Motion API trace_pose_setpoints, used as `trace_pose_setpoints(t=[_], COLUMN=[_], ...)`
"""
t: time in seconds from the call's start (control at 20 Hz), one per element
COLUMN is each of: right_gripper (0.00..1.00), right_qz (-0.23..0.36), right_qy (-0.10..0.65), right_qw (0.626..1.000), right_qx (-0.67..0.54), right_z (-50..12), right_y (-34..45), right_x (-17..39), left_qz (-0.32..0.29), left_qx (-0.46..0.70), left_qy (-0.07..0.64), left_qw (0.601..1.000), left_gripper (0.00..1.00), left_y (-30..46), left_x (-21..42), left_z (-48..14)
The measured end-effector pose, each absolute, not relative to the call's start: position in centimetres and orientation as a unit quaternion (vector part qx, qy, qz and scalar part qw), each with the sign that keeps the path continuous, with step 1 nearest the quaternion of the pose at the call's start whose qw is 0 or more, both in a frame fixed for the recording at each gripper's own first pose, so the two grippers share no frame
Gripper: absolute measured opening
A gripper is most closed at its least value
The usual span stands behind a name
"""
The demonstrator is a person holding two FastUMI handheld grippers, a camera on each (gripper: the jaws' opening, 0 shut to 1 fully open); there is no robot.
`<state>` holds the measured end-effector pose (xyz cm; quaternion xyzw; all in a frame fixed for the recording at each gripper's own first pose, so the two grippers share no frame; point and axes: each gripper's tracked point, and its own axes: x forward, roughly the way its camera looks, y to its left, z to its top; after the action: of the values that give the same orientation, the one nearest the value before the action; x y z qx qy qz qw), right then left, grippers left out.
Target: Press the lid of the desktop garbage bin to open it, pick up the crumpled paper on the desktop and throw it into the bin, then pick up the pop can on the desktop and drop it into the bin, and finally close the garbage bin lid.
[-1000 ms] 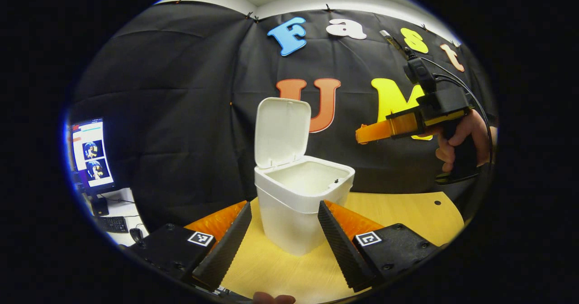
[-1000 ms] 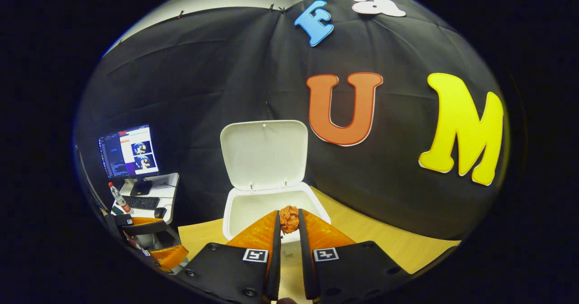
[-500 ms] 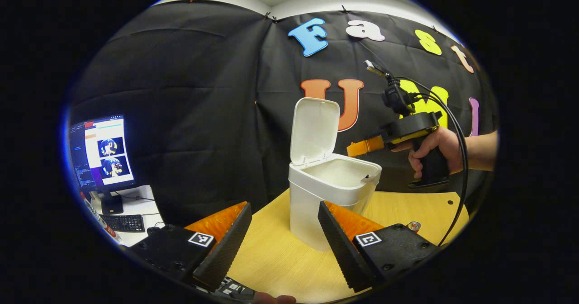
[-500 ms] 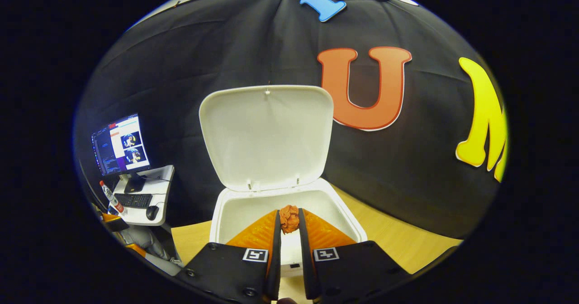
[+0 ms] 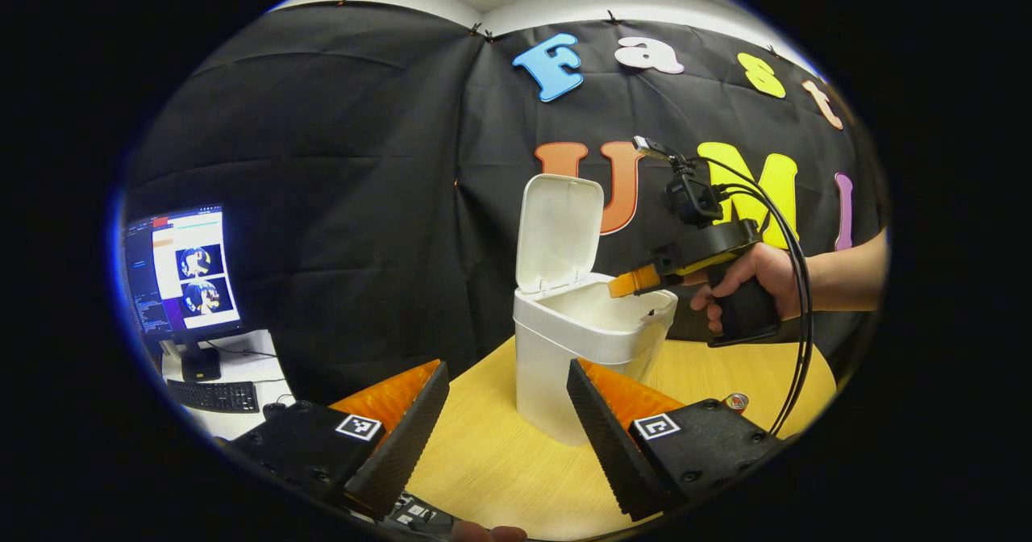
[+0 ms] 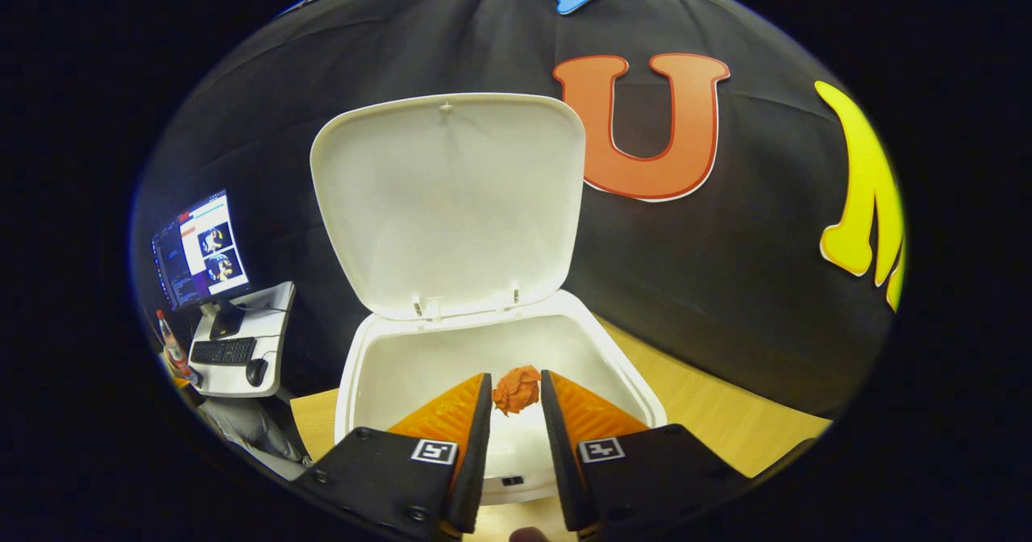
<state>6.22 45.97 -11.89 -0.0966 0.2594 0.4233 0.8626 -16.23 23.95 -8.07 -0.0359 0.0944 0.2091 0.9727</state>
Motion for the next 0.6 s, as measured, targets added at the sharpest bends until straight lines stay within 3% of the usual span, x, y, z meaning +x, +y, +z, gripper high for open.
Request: trace_pose_setpoints(t=[0.05,0.2,0.25,0.35,0.4,0.6], right_gripper=[0.53,0.56,0.68,0.72,0.68,0.75], right_qz=[0.421,0.422,0.422,0.424,0.425,0.405], right_qy=[0.257,0.254,0.252,0.245,0.239,0.208], right_qw=[0.864,0.865,0.865,0.868,0.87,0.889], right_qx=[-0.097,-0.097,-0.096,-0.08,-0.071,-0.049], right_z=[-11.8,-11.5,-11.2,-9.7,-8.7,-5.2], right_y=[45.8,45.5,45.2,44.2,43.4,38.5], right_x=[6.3,6.2,6.0,5.6,5.4,5.1], left_qz=[0.209,0.21,0.209,0.203,0.193,0.143], left_qx=[-0.037,-0.036,-0.035,-0.036,-0.037,-0.026], left_qy=[0.093,0.089,0.087,0.083,0.082,0.062], left_qw=[0.973,0.973,0.973,0.975,0.977,0.987], left_gripper=[0.97,0.97,0.98,0.97,0.97,0.97], left_y=[23.7,23.2,22.9,22.1,21.3,17.5], left_x=[-16.2,-16.2,-16.0,-15.8,-15.6,-13.9], left_z=[-7.8,-7.5,-7.2,-6.8,-6.6,-5.1])
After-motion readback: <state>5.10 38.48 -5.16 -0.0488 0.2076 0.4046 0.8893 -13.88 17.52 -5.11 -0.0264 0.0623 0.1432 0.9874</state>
